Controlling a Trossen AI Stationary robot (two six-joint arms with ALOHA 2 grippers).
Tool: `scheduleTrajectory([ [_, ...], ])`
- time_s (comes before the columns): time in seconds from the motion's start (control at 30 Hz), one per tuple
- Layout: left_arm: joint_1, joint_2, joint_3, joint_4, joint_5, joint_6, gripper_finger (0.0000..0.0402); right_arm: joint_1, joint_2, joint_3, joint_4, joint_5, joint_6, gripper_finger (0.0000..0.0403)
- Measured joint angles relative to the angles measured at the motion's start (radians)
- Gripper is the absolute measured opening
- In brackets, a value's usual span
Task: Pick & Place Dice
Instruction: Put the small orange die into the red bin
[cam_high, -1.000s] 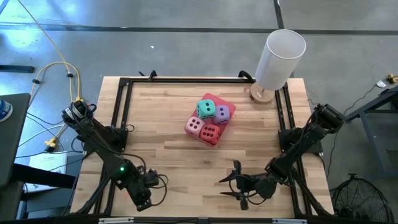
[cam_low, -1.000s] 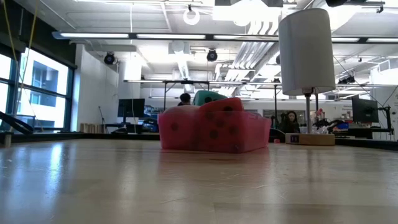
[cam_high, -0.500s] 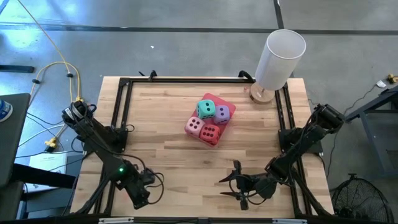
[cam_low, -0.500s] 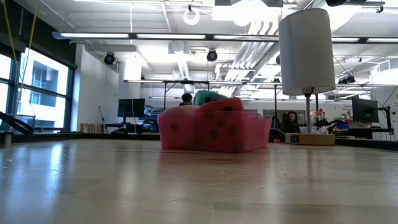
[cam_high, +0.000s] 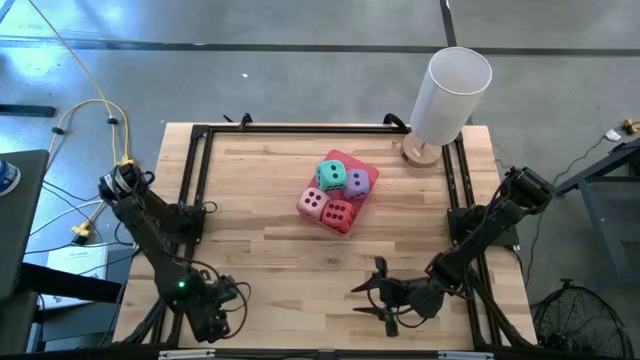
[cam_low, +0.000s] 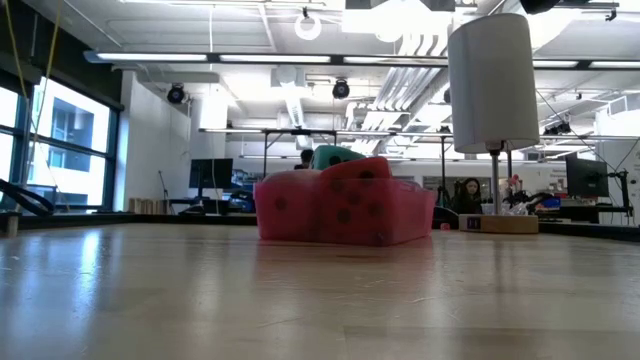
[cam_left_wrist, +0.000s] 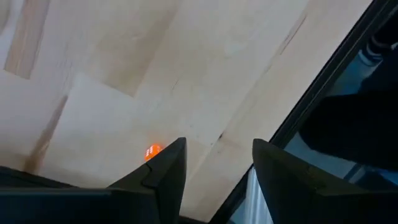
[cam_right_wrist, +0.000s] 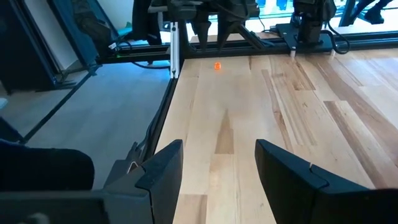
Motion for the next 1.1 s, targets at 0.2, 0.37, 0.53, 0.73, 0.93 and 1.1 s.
scheduleTrajectory([
  [0.2, -0.053, 0.035, -0.001, -0.088, 0.004, 0.123, 0.0177, -0.002, 0.0, 0.0, 0.007, 0.001, -0.002, 0.0192],
  [0.37, -0.097, 0.087, -0.001, -0.101, 0.001, 0.341, 0.0177, -0.001, 0.0, 0.0, 0.006, 0.002, -0.003, 0.0192],
  [0.53, -0.116, 0.148, -0.001, -0.112, 0.0, 0.42, 0.0177, -0.002, 0.0, 0.0, 0.004, 0.002, -0.004, 0.0192],
  [0.73, -0.118, 0.176, -0.001, -0.112, -0.001, 0.518, 0.0177, -0.007, 0.0, 0.0, 0.002, 0.002, -0.01, 0.0192],
  [0.93, -0.125, 0.178, -0.001, -0.101, -0.001, 0.519, 0.0177, -0.007, 0.0, 0.0, 0.002, 0.002, -0.01, 0.0192],
  [1.1, -0.151, 0.178, 0.0, -0.088, -0.017, 0.518, 0.0177, -0.007, 0.0, 0.0, 0.002, 0.002, -0.01, 0.0192],
])
